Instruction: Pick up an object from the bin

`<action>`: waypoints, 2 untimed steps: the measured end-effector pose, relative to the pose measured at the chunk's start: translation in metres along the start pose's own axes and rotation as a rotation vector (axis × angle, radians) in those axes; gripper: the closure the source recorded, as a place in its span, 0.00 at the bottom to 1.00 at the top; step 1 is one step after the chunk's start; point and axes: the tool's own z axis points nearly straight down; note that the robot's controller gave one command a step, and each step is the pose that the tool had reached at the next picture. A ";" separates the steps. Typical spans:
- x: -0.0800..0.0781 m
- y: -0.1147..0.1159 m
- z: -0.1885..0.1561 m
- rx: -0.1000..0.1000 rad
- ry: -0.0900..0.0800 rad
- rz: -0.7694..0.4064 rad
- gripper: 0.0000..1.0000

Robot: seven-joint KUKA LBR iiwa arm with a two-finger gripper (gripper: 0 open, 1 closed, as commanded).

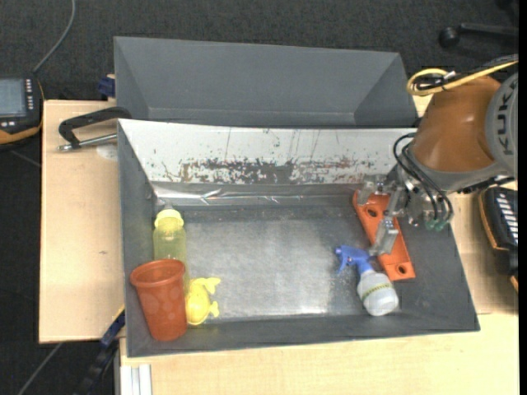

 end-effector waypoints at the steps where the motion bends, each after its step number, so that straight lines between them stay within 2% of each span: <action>1: 0.036 -0.009 0.016 -0.001 -0.006 0.002 0.00; 2: 0.057 0.010 0.035 0.003 -0.041 0.060 1.00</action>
Offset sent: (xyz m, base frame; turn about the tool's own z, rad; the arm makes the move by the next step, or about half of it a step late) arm -0.0689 0.0114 -0.0438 0.0590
